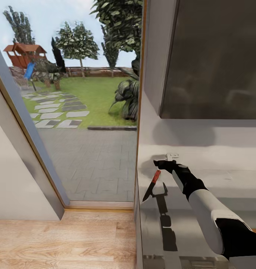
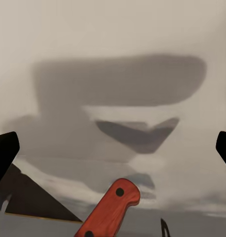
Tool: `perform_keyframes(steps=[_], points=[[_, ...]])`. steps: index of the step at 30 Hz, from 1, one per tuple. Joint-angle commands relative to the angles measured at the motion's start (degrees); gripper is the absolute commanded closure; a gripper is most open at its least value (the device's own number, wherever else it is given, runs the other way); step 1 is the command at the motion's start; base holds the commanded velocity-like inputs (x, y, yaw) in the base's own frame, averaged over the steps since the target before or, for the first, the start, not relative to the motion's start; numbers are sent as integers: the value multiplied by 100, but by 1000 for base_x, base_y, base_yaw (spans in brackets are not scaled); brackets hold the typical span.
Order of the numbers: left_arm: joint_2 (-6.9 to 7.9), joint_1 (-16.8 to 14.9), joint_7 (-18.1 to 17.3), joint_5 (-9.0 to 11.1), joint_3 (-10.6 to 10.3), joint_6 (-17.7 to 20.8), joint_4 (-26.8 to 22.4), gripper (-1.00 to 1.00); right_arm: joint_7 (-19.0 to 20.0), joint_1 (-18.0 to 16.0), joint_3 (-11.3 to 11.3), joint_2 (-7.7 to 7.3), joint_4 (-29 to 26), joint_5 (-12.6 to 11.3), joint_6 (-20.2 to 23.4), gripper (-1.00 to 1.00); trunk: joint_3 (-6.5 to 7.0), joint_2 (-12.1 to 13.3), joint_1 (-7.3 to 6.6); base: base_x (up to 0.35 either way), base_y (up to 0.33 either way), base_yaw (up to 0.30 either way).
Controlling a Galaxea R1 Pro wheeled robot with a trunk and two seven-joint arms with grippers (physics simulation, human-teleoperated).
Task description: In the kitchen, take the Vidalia onion out of the sink, dice it on the chopping board with the paring knife, put the diced onion into the bowl on the countertop, then place both the paring knife and the chopping board into the sink.
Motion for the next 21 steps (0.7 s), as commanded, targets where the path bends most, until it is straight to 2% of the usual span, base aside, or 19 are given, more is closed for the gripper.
perform_keyframes(steps=[1, 21], points=[[-2, 2, -3, 27, 1, -5, -9, -100, 41, -3, -37, 3, -5, 23, 37, -100, -11, -11, 4, 0, 0, 0], [-2, 2, -3, 27, 1, -5, -9, -100, 26, -3, -33, 36, -7, 19, 103, -100, -48, -11, 4, 0, 0, 0]])
